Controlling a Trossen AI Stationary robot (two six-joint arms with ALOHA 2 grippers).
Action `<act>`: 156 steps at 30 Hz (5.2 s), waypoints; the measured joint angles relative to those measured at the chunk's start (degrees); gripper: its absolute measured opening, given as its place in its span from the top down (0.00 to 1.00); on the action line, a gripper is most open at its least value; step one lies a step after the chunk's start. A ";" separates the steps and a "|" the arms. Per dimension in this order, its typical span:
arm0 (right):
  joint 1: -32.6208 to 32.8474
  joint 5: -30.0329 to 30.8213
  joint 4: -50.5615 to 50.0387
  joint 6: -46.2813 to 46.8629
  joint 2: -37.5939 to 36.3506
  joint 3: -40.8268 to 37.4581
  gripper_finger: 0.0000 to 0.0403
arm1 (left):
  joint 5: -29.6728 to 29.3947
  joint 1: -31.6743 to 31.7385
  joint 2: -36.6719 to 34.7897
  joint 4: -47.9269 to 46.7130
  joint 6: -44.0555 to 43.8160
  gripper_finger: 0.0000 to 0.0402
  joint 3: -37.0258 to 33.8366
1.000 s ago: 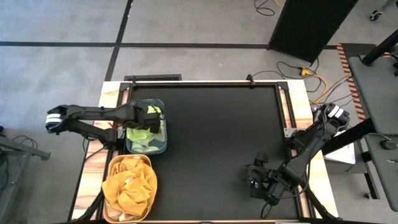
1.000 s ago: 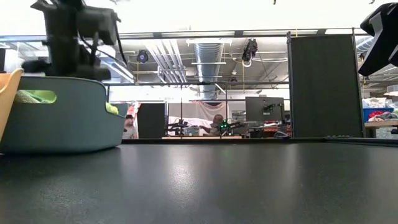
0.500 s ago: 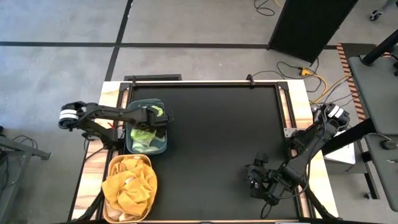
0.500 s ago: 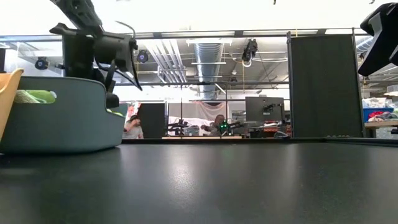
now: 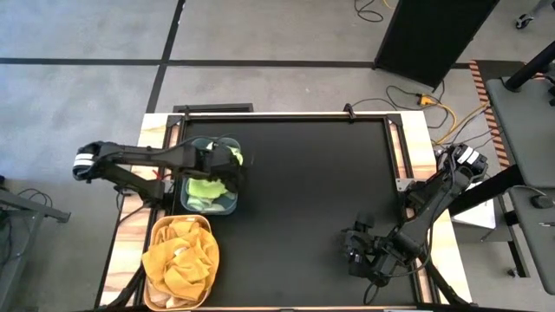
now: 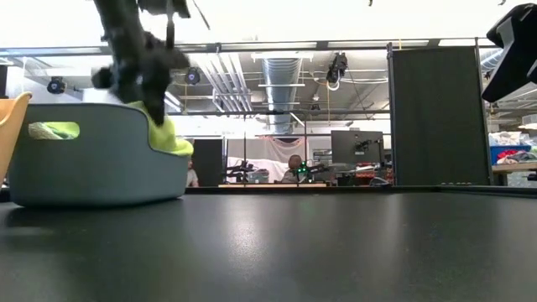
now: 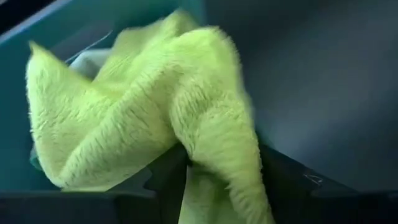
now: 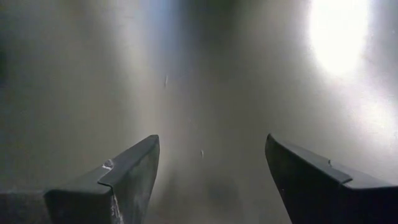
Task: Sort towels by color in basket
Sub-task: Put the green microfiber towel into the blue bin, then return to Home Position
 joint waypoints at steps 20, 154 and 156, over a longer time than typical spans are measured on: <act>0.00 0.07 0.27 -0.17 0.00 -0.24 0.36 | -6.76 -1.78 0.41 4.76 -7.79 0.61 -9.28; -46.42 -25.65 68.63 -58.17 -54.59 -48.27 0.67 | 21.17 -16.14 -74.75 46.71 49.12 0.61 -43.26; -46.40 -25.65 64.23 -57.78 -60.15 -49.74 0.68 | 21.30 -16.14 -75.51 46.18 49.60 0.61 -43.21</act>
